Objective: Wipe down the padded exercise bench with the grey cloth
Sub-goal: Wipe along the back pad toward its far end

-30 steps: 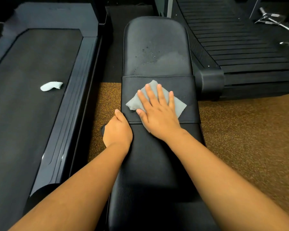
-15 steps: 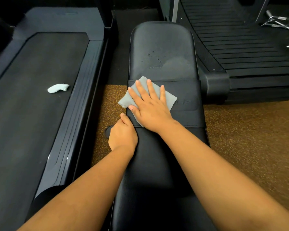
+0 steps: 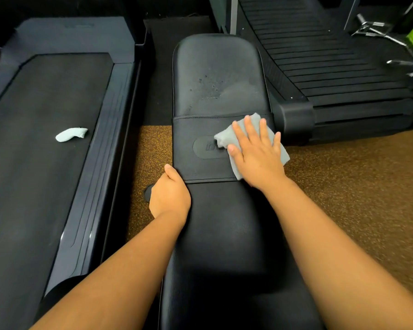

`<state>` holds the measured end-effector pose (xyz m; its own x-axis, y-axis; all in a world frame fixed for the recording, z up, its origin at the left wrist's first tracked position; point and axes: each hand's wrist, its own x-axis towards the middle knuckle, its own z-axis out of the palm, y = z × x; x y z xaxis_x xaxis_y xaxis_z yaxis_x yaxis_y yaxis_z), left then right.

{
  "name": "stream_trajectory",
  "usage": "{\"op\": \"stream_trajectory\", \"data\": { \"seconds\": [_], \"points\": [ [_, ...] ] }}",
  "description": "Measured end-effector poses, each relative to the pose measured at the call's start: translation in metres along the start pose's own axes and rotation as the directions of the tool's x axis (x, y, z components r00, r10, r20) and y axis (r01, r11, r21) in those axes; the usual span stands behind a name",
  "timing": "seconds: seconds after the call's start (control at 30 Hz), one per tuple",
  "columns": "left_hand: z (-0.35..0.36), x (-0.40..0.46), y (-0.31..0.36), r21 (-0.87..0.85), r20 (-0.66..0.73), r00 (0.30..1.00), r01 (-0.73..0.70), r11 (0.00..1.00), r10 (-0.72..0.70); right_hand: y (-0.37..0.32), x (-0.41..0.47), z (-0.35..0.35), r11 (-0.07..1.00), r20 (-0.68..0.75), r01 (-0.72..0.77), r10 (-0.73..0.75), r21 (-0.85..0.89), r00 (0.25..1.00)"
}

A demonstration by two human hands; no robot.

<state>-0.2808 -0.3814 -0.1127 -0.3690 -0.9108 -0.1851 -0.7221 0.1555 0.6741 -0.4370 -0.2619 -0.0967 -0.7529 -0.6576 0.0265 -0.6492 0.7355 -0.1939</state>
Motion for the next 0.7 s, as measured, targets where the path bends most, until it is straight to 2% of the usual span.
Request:
{"op": "stream_trajectory", "data": {
  "seconds": [0.1,0.17,0.3,0.43,0.7],
  "points": [
    [0.001,0.002,0.000,-0.002,-0.003,1.000,0.015,1.000,-0.015,-0.015,0.024,-0.003,0.991,-0.034,-0.132,0.131,-0.008,0.991],
    [0.001,0.001,0.001,0.002,-0.001,1.000,0.024,1.000,-0.024,-0.039,0.030,0.001,0.989,-0.058,-0.147,0.146,-0.017,0.988],
    [-0.001,0.002,0.001,0.008,-0.001,1.000,0.011,1.000,-0.011,-0.091,0.020,0.015,0.997,-0.062,0.057,-0.060,-0.052,0.996],
    [-0.001,0.003,0.000,0.008,0.011,1.000,-0.003,1.000,0.003,-0.083,0.009,0.016,0.977,-0.032,0.204,-0.206,-0.064,0.978],
    [0.000,0.002,0.004,0.040,-0.019,0.998,-0.061,0.997,0.062,-0.005,-0.006,0.001,1.000,-0.050,0.002,-0.002,-0.007,0.999]
  ]
}}
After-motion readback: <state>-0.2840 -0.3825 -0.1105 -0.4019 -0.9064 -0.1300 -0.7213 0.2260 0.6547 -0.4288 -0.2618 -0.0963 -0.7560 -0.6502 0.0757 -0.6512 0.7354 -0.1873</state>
